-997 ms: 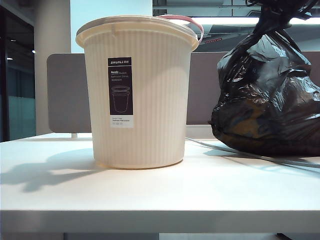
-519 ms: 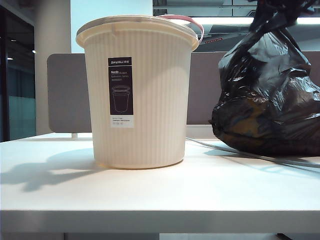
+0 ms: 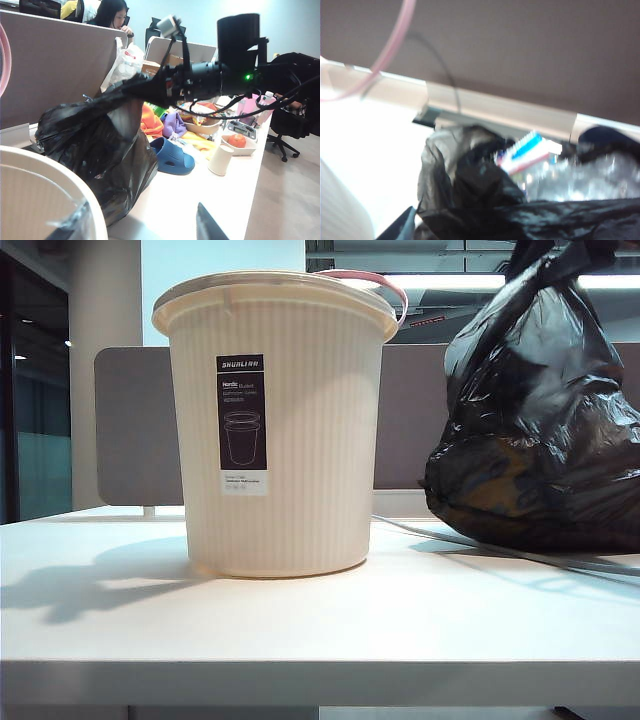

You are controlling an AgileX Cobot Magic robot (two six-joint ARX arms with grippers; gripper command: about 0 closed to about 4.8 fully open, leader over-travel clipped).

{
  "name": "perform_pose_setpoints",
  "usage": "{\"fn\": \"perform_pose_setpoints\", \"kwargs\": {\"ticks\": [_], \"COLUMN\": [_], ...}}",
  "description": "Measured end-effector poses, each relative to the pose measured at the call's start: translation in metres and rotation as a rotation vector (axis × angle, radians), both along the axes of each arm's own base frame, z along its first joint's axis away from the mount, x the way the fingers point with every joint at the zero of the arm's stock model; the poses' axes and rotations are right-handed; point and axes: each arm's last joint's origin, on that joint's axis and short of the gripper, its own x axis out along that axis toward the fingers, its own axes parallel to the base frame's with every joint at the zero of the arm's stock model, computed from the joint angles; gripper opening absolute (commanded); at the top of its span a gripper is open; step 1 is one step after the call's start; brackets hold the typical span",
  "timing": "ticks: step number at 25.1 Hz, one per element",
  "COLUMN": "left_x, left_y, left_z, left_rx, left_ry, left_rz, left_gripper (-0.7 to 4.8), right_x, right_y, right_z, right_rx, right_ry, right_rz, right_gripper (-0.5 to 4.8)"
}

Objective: Open the ring lid of the trash can, pull out the black garbage bag inside, and place it on the table.

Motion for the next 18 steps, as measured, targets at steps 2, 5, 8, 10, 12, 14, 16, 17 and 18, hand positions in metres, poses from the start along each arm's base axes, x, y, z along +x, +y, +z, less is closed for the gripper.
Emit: {"fn": "perform_pose_setpoints", "kwargs": {"ticks": [2, 5, 8, 10, 12, 14, 16, 17, 18], "left_x": [0.0, 0.0, 0.0, -0.001, -0.001, -0.001, -0.001, -0.001, -0.001], "left_y": [0.0, 0.0, 0.0, 0.0, 0.0, 0.0, -0.001, -0.001, -0.001], "left_z": [0.0, 0.0, 0.0, 0.0, 0.0, 0.0, 0.0, 0.0, 0.0], "left_rx": [0.0, -0.007, -0.009, -0.009, -0.01, -0.013, -0.014, -0.015, -0.015], "left_ry": [0.001, 0.014, 0.021, 0.022, 0.024, 0.03, 0.034, 0.035, 0.036], "left_rz": [0.0, -0.002, -0.016, -0.025, -0.033, -0.037, -0.038, -0.038, -0.04], "left_gripper": [2.68, 2.68, 2.68, 2.68, 2.68, 2.68, 2.68, 2.68, 2.68], "right_x": [-0.001, -0.002, -0.004, -0.005, -0.007, -0.012, -0.018, -0.022, -0.026], "right_y": [0.0, -0.001, -0.002, -0.002, -0.002, -0.002, -0.002, -0.002, -0.002], "right_z": [-0.003, -0.007, -0.009, -0.011, -0.01, -0.007, -0.002, 0.001, 0.005], "right_rx": [-0.005, -0.015, -0.015, -0.016, -0.016, -0.016, -0.013, -0.013, -0.013], "right_ry": [0.035, 0.078, 0.108, 0.127, 0.137, 0.139, 0.132, 0.126, 0.117], "right_rz": [-0.011, -0.04, -0.046, -0.047, -0.047, -0.047, -0.048, -0.048, -0.048], "right_gripper": [2.44, 2.44, 2.44, 2.47, 2.76, 2.81, 3.01, 3.21, 3.28]}}
